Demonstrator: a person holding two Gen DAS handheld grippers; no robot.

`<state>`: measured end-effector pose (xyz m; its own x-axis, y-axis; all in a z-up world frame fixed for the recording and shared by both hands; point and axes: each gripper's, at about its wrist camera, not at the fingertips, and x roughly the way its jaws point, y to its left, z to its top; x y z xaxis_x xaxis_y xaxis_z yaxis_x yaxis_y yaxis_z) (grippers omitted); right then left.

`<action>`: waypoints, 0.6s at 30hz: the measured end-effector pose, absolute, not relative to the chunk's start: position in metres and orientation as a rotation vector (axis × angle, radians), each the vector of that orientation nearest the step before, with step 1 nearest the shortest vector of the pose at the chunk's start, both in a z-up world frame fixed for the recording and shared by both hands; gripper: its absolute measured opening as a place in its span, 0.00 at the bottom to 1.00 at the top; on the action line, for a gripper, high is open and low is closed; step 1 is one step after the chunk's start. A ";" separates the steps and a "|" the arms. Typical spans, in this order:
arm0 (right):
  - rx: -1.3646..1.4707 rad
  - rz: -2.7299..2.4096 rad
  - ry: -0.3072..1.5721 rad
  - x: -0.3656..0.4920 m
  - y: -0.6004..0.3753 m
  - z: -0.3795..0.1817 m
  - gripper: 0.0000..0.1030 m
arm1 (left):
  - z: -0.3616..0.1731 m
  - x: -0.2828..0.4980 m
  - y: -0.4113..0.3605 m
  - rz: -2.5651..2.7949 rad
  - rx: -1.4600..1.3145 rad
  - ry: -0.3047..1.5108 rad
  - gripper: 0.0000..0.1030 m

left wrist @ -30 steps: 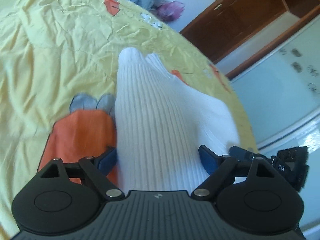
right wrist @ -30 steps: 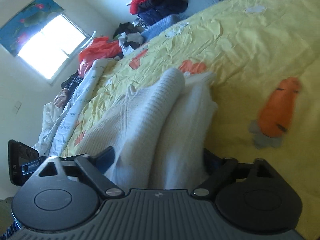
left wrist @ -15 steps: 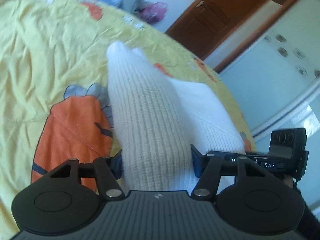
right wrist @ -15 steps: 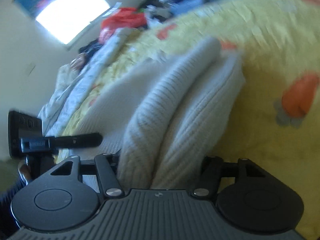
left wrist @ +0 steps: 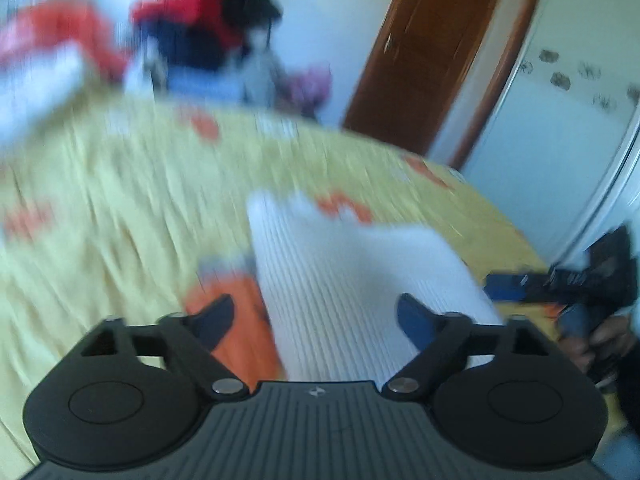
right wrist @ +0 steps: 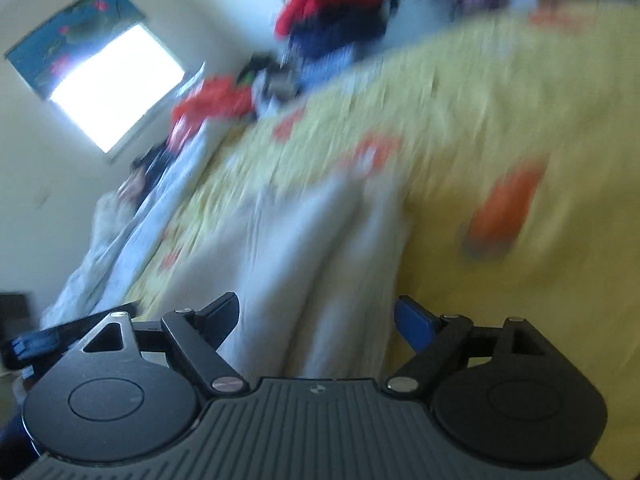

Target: Fold small clothes

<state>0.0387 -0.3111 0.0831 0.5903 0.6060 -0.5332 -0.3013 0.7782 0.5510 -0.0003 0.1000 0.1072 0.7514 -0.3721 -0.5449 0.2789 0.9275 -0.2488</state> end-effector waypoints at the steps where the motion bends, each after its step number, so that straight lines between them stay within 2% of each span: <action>1: 0.418 0.533 0.742 0.044 -0.307 0.091 0.81 | 0.110 -0.002 0.090 -0.343 -0.102 0.597 0.88; 4: 0.447 0.530 0.718 0.072 -0.297 0.103 0.83 | 0.106 0.002 0.048 -0.340 0.049 0.561 0.88; 8: 0.472 0.485 0.882 0.120 -0.286 0.081 0.78 | 0.080 -0.003 -0.003 -0.394 0.240 0.559 0.88; 9: 0.470 0.471 0.915 0.128 -0.280 0.074 0.68 | 0.068 -0.005 -0.014 -0.398 0.287 0.570 0.91; 11: 0.440 0.493 0.919 0.132 -0.272 0.066 0.41 | 0.055 -0.017 -0.025 -0.367 0.364 0.503 0.95; 12: 0.416 0.513 0.901 0.128 -0.265 0.064 0.21 | 0.052 -0.016 -0.026 -0.367 0.374 0.492 0.95; 18: 0.354 0.573 0.775 0.117 -0.275 0.093 0.17 | 0.069 -0.006 -0.032 -0.485 0.314 0.537 0.95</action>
<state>0.1171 -0.2754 0.0935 0.5754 0.6027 -0.5528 -0.3517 0.7926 0.4980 -0.0060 -0.0317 0.0689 0.7516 -0.3558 -0.5554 0.5161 0.8416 0.1593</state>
